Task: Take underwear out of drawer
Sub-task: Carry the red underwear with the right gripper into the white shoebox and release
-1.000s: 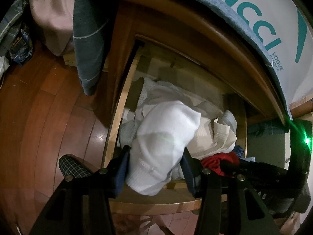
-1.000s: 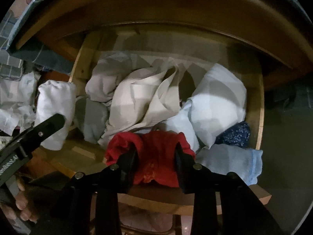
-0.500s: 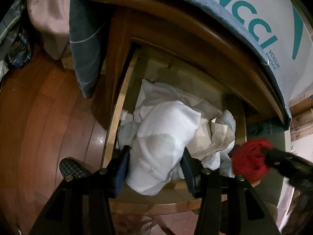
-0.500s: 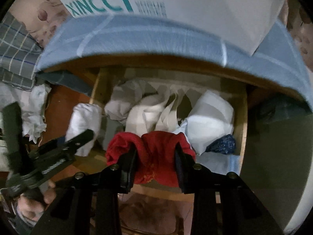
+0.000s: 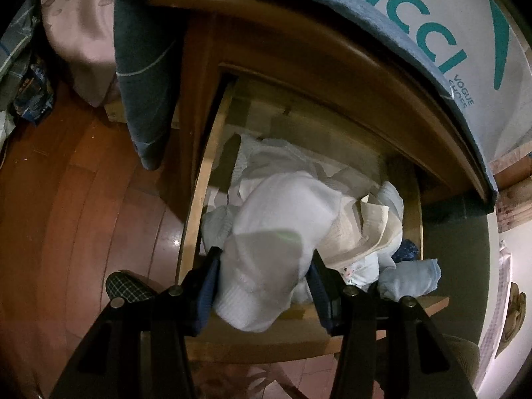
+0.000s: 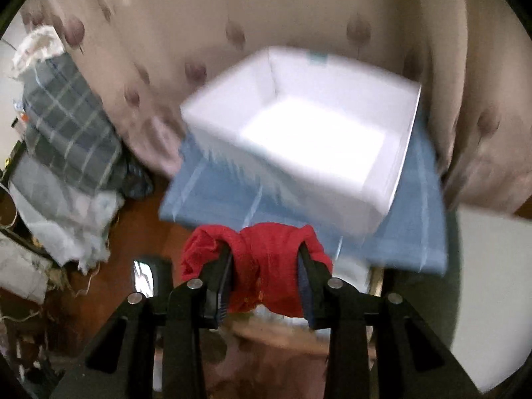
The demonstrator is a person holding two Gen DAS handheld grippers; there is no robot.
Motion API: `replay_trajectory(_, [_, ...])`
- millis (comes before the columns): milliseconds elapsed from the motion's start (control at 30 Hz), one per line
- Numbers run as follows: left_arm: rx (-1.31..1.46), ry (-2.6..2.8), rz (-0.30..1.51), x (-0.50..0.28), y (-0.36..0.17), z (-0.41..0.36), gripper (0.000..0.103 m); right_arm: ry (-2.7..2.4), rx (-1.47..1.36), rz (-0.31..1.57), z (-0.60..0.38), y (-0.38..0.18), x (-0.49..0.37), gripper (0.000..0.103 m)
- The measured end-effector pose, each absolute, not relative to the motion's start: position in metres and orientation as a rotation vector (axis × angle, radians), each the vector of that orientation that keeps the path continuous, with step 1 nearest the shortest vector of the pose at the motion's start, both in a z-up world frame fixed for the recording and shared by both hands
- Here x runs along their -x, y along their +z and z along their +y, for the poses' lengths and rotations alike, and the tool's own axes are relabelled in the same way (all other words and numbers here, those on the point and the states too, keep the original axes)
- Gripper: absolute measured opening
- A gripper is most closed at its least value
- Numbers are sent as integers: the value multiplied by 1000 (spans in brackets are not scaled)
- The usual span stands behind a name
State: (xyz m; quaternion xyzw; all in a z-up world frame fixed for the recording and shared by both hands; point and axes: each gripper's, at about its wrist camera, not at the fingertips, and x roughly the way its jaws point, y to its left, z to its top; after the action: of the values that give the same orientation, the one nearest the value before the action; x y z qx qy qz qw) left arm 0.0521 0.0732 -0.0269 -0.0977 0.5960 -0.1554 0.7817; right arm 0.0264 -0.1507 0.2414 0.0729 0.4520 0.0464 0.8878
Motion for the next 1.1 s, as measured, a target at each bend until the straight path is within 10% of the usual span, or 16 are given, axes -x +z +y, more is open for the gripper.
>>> replay_trajectory(1100, [114,-375,1265,-51,-24,56,51,-80,25,1075,-226,166,-145,34])
